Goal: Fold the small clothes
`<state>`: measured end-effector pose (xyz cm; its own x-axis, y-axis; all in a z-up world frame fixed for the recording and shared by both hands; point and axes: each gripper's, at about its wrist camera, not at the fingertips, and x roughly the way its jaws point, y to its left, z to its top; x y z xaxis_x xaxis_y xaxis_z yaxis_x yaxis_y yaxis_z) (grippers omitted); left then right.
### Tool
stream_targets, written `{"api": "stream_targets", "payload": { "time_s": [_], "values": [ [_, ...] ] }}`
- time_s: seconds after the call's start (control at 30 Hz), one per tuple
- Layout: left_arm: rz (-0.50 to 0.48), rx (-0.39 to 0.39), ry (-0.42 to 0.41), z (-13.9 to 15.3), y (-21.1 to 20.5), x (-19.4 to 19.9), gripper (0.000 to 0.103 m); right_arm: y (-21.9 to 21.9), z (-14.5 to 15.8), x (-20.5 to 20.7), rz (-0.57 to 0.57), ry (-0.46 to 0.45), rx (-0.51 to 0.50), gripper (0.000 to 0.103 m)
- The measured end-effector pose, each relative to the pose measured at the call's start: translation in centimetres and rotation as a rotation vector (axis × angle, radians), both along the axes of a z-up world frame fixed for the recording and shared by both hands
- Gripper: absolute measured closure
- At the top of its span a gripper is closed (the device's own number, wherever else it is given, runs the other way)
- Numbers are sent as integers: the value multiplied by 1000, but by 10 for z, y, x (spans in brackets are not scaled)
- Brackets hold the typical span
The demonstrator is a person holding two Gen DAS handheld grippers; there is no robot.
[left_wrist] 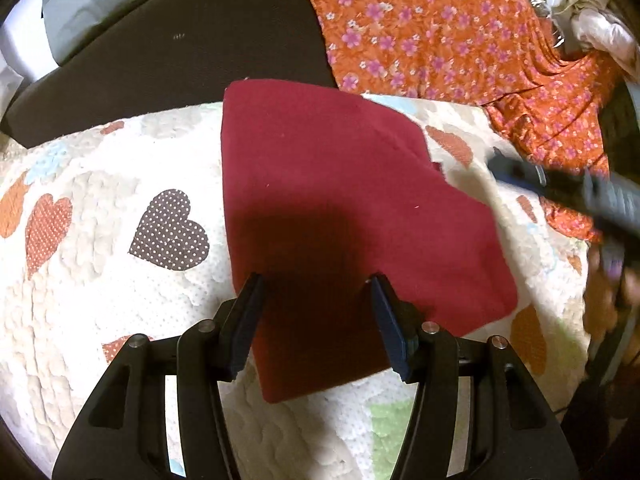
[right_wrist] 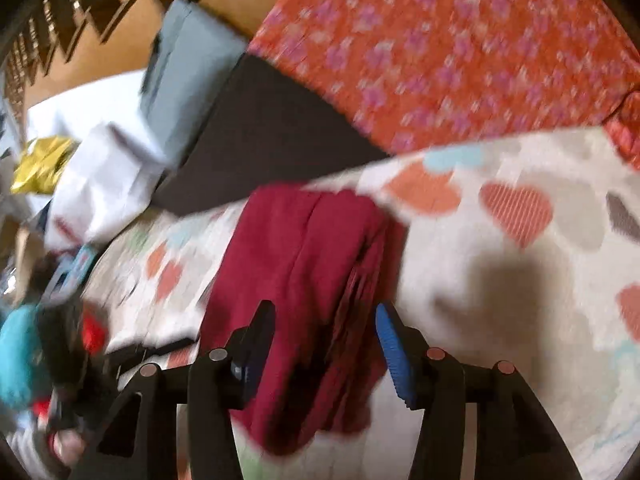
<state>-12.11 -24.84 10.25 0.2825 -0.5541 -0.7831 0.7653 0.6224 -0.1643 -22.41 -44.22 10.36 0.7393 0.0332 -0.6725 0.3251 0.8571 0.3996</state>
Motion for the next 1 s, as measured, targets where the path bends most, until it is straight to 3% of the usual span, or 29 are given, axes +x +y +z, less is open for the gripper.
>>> {"api": "stream_targets", "payload": {
  "time_s": [0.1,0.13,0.17,0.23,0.33,0.5,0.67,0.83,0.93,1.0],
  "values": [
    [-4,12,-12,-3,-3,-1,48,-16,-15,40,-35,59,20,53],
    [-10,16,-17,-3,-4,-2,46,-21,-23,56,-35,80,22,62],
    [-13,17,-22,-3,-6,-3,45,-26,-28,62,-38,101,29,80],
    [-18,16,-28,-4,-7,-4,44,-32,-31,70,-30,93,43,89],
    [-18,14,-25,-4,-8,-3,44,-25,-14,68,1,53,-116,94],
    [-33,3,-35,-5,-14,-5,40,-28,-43,88,-21,146,-177,94],
    [-25,26,-36,-6,-14,-5,39,-25,-7,58,-52,99,-130,92],
    [-10,25,-30,-6,-14,-4,39,19,21,19,104,32,-151,92],
    [-4,35,-48,-8,-14,-7,39,31,0,9,139,73,-121,92],
    [1,40,-51,-8,-14,-8,39,32,-25,9,119,156,-174,92]
  ]
}}
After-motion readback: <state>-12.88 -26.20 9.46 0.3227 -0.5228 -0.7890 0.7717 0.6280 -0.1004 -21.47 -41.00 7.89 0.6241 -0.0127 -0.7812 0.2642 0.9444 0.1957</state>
